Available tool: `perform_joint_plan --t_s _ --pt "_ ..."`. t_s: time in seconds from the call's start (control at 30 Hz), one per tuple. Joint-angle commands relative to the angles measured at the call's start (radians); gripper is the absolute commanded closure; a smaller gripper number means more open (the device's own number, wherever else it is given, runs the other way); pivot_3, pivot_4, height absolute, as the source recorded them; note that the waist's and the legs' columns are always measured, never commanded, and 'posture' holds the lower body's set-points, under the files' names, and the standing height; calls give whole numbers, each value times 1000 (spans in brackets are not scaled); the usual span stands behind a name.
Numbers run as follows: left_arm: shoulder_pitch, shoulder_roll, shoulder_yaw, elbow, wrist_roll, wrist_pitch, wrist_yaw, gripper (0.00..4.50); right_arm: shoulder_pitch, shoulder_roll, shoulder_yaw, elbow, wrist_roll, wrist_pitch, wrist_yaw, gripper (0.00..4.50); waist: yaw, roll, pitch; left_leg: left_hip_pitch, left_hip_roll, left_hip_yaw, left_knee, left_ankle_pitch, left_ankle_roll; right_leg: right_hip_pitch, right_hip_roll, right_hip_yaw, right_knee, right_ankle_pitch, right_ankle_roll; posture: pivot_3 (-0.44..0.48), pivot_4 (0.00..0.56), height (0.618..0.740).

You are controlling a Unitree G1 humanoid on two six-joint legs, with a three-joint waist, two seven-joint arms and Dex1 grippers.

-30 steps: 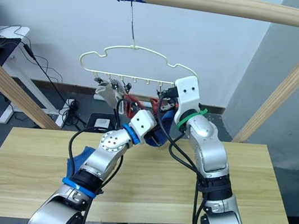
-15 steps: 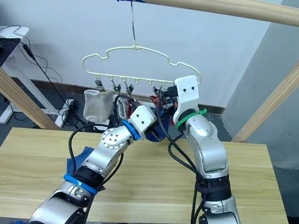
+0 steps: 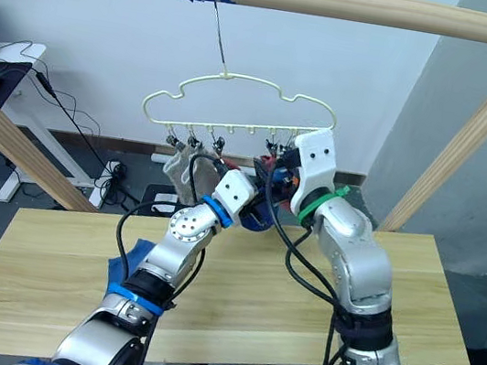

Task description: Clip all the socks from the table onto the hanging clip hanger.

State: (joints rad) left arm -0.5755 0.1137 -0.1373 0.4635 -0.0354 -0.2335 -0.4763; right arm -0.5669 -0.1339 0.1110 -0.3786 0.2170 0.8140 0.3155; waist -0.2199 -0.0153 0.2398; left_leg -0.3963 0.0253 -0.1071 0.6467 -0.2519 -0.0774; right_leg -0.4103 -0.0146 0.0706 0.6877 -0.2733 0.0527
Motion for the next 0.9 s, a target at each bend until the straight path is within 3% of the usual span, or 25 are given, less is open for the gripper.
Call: perform_joint_plan --t_s 0.03,0.23,0.5,0.7,0.8,0.9 --pt "-1 6 5 -44 -22 9 -35 2693 16 -33 0 -110 39 31 30 466 -1 0 0 0 0 0 0 0 0 0 0 0 0 0 0 -273 188 730" --pt "70 69 4 -171 -105 105 -182 1062 64 -89 -16 -199 65 41 40 466 -5 0 0 0 0 0 0 0 0 0 0 0 0 0 0 -275 191 730" --pt "188 223 55 -451 -297 358 -357 1062 88 -79 -20 -169 -3 -40 -48 466 -2 0 0 0 1 0 0 0 0 0 1 1 0 0 0 -267 188 730" --pt "190 315 112 -591 -409 530 -388 1062 66 -40 -32 -77 -65 -109 -136 466 0 0 0 1 1 0 0 0 0 0 1 1 0 0 0 -247 185 730" --pt "184 328 118 -608 -412 550 -382 1011 61 -25 -34 -49 -73 -123 -153 1093 0 0 0 1 1 0 0 0 0 0 1 1 -1 0 0 -236 184 730" --pt "184 330 113 -617 -403 553 -380 1011 55 -17 -27 -29 -75 -127 -154 2109 2 0 0 0 1 0 0 0 0 0 1 0 -2 0 0 -235 183 730"
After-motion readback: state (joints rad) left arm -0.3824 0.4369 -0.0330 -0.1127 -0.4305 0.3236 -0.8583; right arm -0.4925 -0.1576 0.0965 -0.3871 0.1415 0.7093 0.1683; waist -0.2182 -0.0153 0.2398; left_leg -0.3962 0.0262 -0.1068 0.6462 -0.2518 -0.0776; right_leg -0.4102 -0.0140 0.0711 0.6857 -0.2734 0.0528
